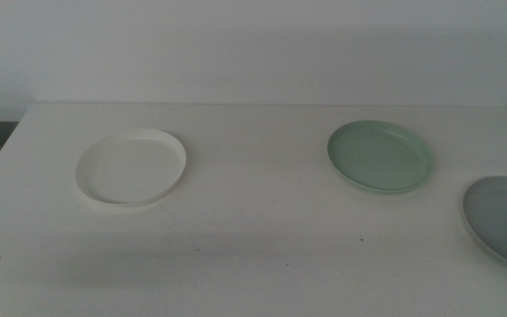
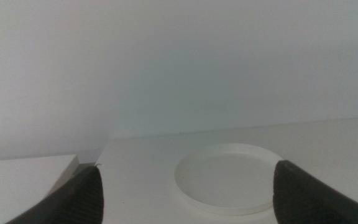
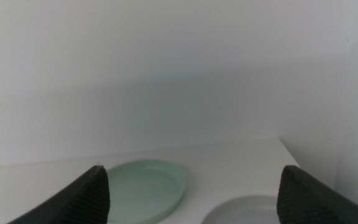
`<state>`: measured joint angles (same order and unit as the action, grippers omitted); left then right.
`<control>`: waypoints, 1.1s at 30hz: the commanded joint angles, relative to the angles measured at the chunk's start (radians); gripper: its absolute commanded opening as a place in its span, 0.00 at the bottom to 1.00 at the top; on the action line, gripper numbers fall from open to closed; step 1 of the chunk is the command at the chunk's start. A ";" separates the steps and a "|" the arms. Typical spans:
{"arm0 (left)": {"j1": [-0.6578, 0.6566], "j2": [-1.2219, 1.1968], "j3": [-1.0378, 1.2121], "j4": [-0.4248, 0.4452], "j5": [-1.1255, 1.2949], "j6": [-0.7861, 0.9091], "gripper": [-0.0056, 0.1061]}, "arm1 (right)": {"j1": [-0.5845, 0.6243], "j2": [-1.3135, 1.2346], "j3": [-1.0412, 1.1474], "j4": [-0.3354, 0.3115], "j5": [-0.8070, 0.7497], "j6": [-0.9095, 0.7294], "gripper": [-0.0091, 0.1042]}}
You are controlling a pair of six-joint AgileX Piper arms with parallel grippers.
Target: Stack the three bowls on top of each other.
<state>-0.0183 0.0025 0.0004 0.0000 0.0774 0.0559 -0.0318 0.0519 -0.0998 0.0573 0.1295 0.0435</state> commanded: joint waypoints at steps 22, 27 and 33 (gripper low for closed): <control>-0.003 -0.003 0.000 0.000 -0.016 -0.001 0.89 | 0.002 0.632 -0.757 0.036 0.872 0.019 0.90; -0.003 -0.003 0.000 0.000 -0.016 -0.001 0.89 | 0.002 0.655 -0.757 0.028 0.895 0.084 0.90; -0.003 -0.003 0.000 0.000 -0.016 -0.001 0.89 | 0.002 0.727 -0.758 0.033 0.950 0.054 0.90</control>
<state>-0.0183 0.0025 0.0004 0.0000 0.0774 0.0559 -0.0318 0.7586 -0.8519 0.0951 1.0632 0.1109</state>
